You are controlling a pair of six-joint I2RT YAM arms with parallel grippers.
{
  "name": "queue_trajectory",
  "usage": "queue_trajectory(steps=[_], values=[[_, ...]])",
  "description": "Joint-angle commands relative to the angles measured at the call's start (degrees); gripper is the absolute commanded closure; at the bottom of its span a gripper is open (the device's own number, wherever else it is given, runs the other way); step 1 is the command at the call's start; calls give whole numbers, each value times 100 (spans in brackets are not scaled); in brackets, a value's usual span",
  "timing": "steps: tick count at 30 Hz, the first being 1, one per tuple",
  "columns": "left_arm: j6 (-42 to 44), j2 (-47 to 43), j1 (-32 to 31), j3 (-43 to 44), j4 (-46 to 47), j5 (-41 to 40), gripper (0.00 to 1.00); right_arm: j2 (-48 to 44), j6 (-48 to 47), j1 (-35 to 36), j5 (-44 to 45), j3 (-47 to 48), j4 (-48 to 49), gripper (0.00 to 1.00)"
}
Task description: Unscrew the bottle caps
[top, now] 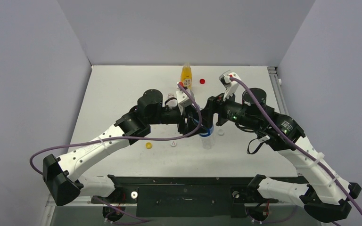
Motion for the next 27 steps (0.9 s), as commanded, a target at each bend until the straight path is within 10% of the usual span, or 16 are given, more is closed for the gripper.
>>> queue_trajectory(steps=[1,14,16,18,27], values=[[-36,-89,89,384,-214,855,93,-62,-722,46,-517,389,-547,32],[-80,36,75,664,-461,1101,93,212,-600,320,-195,73,-171,80],[-32,43,62,722,-556,1063,78,217,-604,413,65,25,-79,90],[25,28,60,783,-702,912,10,165,-623,437,433,15,-38,100],[217,-530,391,549,-1484,-499,3,-503,-795,-184,2238,-552,684,100]])
